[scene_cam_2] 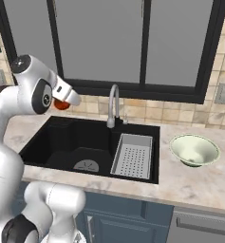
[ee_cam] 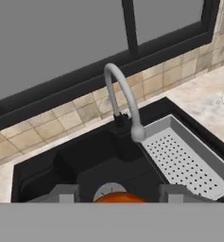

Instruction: Pick the tomato from the sink and place it in the bowl. Then pick the bowl and place it in the microwave. Then close the microwave door and press the start button.

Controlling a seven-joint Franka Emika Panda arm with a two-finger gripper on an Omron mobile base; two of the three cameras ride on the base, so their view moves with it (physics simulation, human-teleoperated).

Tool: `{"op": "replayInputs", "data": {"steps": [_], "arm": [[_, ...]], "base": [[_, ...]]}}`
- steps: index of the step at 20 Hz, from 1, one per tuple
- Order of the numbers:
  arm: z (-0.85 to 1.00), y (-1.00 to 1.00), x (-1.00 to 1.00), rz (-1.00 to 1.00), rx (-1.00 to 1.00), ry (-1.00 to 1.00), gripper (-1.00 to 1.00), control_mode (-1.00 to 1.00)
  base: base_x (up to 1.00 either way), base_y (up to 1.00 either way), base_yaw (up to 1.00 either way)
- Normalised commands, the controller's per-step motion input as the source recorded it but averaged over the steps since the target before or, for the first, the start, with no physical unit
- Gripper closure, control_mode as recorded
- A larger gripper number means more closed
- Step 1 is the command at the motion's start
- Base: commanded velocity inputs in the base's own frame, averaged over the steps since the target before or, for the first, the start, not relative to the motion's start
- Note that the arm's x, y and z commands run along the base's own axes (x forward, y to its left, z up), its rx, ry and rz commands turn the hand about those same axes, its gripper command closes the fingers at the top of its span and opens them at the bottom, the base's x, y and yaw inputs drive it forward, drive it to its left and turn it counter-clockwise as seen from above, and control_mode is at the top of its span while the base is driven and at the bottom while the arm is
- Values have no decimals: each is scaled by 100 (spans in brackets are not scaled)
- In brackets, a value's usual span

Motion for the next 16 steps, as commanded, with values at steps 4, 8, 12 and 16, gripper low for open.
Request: {"op": "replayInputs", "data": {"steps": [4, 8, 12, 16], "arm": [[33, -100, -79, -9, 12, 0, 100, -100], [-2, -100, -20, -9, 2, 3, 100, -100], [-19, -100, 0, -12, 0, 7, 100, -100], [-42, -100, 0, -15, 0, 19, 100, -100]], "base": [[0, 0, 0], [0, 0, 0], [0, 0, 0], [0, 0, 0]]}}
